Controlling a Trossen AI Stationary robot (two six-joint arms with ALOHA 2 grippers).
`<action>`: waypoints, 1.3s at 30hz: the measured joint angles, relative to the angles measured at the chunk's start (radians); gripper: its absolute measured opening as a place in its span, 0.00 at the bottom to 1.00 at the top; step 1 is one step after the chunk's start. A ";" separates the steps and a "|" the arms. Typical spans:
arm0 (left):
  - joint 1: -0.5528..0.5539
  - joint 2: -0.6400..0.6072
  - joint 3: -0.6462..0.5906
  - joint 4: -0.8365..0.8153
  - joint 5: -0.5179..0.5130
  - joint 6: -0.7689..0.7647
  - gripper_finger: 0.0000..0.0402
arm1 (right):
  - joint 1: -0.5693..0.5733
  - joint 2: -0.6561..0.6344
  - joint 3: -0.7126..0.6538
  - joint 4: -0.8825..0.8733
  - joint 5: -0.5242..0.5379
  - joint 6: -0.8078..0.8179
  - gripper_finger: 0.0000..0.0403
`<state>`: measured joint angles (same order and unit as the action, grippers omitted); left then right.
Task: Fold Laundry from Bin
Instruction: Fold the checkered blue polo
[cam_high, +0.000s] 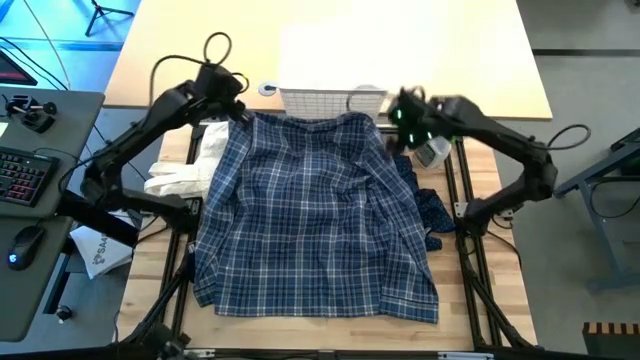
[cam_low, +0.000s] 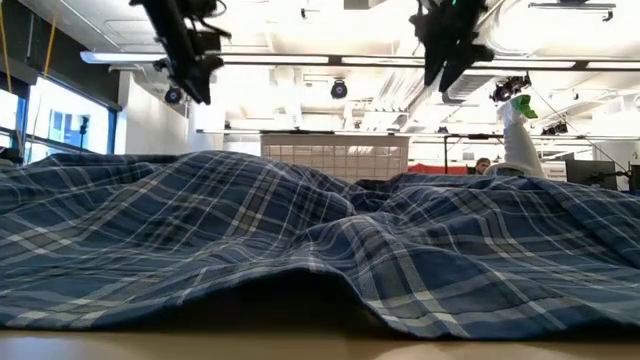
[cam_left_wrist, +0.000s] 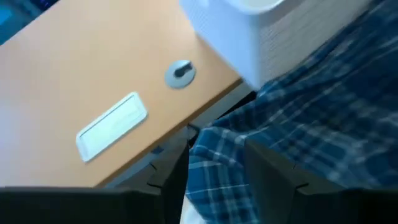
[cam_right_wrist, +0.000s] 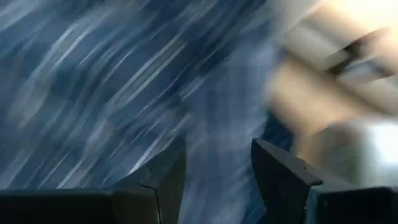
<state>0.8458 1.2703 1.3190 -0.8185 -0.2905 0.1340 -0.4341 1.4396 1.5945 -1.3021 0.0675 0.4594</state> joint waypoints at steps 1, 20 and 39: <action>-0.006 -0.022 0.000 0.000 0.031 -0.003 0.36 | 0.040 -0.026 -0.032 -0.021 -0.051 0.031 0.42; -0.286 -0.058 0.000 0.009 0.368 -0.073 0.33 | 0.673 -0.367 -0.851 0.355 -0.549 1.098 0.35; -0.416 0.032 0.000 0.061 0.366 -0.208 0.33 | 1.079 -0.068 -1.020 0.637 -0.337 1.246 0.24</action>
<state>0.4299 1.3025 1.3193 -0.7579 0.0752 -0.0736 0.6452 1.3712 0.5742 -0.6654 -0.2695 1.7050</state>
